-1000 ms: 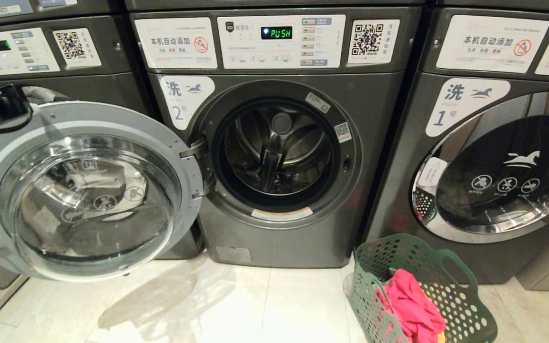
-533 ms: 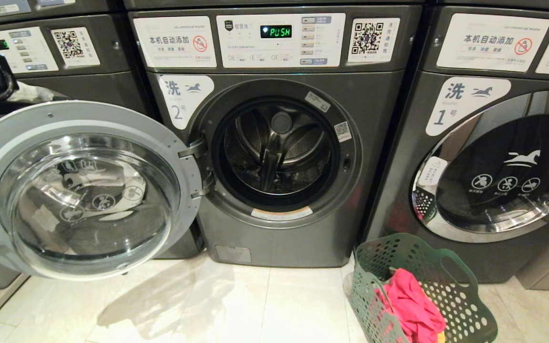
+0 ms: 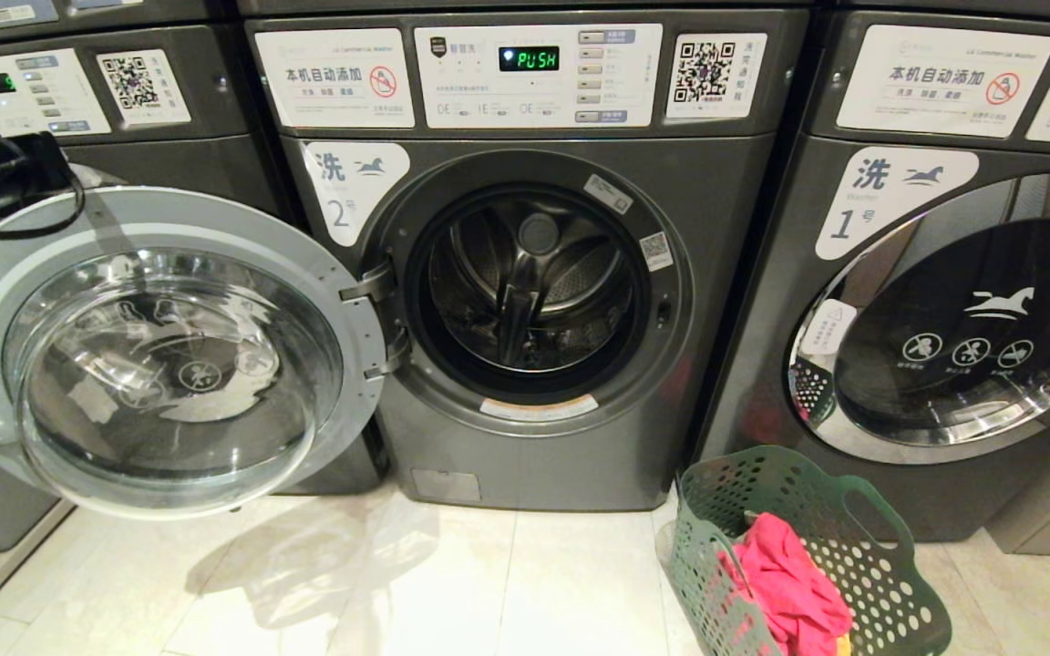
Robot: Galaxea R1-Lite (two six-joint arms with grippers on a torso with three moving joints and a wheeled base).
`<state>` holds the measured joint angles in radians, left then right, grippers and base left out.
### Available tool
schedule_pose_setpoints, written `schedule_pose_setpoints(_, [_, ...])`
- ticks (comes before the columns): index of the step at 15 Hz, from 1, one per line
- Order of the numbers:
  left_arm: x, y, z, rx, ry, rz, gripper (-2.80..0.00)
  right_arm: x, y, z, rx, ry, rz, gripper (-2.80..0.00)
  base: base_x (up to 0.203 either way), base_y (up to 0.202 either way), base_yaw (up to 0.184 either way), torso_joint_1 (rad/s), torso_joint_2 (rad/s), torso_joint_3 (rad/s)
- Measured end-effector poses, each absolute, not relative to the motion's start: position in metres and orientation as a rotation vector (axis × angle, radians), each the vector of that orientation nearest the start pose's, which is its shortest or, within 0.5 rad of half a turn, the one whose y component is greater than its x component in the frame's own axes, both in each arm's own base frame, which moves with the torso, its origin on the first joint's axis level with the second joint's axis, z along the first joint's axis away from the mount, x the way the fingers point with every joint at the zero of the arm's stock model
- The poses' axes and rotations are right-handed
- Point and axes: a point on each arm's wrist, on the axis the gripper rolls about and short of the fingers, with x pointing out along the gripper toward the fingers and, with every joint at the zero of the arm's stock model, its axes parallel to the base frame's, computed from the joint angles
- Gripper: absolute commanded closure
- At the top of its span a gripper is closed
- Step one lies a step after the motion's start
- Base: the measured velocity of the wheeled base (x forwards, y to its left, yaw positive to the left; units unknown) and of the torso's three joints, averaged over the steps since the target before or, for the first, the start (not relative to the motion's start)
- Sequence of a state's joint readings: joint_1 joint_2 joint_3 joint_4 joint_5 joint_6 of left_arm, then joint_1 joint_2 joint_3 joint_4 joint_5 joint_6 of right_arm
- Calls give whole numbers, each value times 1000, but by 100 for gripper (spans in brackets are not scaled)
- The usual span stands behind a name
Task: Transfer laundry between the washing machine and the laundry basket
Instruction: Close the washing machine door with the left hand
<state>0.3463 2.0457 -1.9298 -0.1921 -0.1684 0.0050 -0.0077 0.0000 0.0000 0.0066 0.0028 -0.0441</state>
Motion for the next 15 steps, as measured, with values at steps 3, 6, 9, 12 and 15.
schedule_pose_setpoints(3, [407, 144, 319, 51, -75, 179, 0, -23, 0, 75, -45, 6, -5, 0, 0, 0, 0, 0, 0, 0])
schedule_pose_setpoints(6, [402, 142, 324, 54, -66, 175, 0, -23, 0, 75, -48, 6, -4, 0, 0, 0, 0, 0, 0, 0])
schedule_pose_setpoints(9, [389, 128, 341, 97, -73, 161, 0, -23, 0, 75, -46, 9, -4, 0, 0, 0, 0, 0, 0, 0])
schedule_pose_setpoints(12, [362, 100, 371, 137, -91, 121, 0, -23, 0, 75, -47, 9, -4, 0, 0, 0, 0, 0, 0, 0])
schedule_pose_setpoints(15, [323, 76, 402, 144, -106, 84, 0, -23, 0, 75, -45, 9, -3, 0, 0, 0, 0, 0, 0, 0])
